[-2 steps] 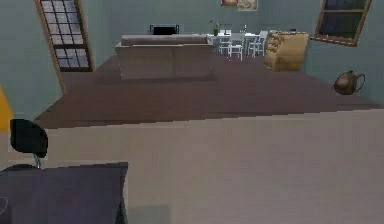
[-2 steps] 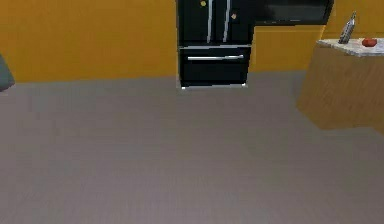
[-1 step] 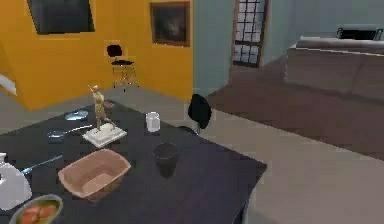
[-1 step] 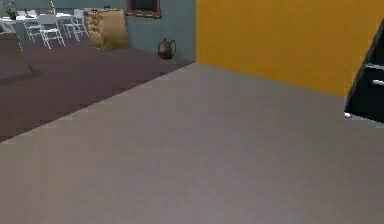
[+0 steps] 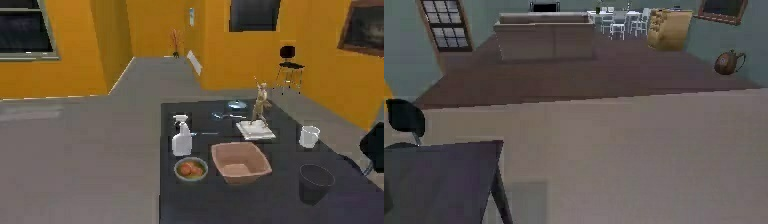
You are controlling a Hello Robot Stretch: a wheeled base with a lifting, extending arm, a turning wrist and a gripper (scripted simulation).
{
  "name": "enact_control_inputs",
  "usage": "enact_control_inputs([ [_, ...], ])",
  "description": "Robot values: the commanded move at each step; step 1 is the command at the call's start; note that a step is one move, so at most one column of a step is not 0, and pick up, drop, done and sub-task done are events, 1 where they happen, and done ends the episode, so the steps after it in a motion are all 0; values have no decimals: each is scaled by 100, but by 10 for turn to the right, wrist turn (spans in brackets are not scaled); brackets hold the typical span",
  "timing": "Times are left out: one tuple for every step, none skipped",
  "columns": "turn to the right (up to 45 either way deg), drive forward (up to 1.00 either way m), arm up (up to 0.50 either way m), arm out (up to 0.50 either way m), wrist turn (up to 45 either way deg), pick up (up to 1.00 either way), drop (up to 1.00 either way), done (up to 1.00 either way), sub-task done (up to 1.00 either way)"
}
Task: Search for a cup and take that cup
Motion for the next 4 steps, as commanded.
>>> enact_control_inputs([
  [-450, 0, 0, 0, 0, 0, 0, 0, 0],
  [0, 0, 50, 0, 0, 0, 0, 0, 0],
  [0, 0, 38, 0, 0, 0, 0, 0, 0],
  [0, 0, 0, 46, 0, 0, 0, 0, 0],
])
